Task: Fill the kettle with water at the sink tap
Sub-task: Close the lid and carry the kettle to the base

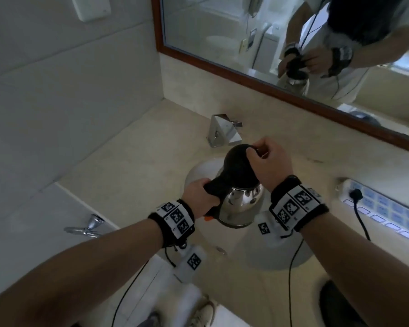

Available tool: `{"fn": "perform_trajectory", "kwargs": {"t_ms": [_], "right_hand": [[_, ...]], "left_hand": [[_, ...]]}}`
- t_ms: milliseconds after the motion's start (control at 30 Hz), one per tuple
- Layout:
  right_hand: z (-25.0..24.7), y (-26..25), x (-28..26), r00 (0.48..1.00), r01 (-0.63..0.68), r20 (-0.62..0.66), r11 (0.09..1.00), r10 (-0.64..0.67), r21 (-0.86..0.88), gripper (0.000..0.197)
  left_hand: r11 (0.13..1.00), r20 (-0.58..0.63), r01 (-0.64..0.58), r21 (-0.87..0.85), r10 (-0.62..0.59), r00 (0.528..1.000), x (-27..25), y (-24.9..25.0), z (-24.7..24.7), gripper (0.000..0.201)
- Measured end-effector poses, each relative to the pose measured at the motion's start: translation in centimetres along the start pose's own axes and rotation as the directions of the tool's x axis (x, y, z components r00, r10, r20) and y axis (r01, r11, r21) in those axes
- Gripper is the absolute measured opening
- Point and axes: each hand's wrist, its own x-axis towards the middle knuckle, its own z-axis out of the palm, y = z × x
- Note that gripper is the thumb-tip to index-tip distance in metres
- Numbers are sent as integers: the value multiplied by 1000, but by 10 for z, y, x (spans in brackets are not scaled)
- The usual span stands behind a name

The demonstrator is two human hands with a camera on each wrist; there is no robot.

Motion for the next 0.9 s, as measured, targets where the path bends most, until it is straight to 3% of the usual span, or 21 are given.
{"fn": "perform_trajectory", "kwargs": {"t_ms": [200, 333, 400, 500, 667, 900], "right_hand": [[-12, -10, -52, 972, -180, -141, 982, 185, 52, 9], [-14, -13, -95, 910, -305, -266, 948, 318, 92, 8], [-21, -11, -115, 874, -355, -330, 933, 356, 66, 22], [-38, -7, -143, 829, -469, -277, 874, 486, 129, 44], [-62, 7, -176, 749, -546, -101, 697, 655, 464, 44], [-93, 56, -203, 679, -554, -54, 559, 732, 617, 51]], "left_hand": [[993, 75, -115, 12, 114, 991, -40, 1, -19, 18], [977, 126, -211, 25, 206, 970, -79, 3, -26, 12], [973, 150, -230, 15, 226, 963, -96, 4, -25, 16], [966, 183, -259, 29, 249, 951, -115, 4, -16, 24], [971, 239, -237, 11, 228, 944, -143, 12, 15, 17], [975, 267, -220, 19, 207, 941, -153, 14, 78, 16]]}}
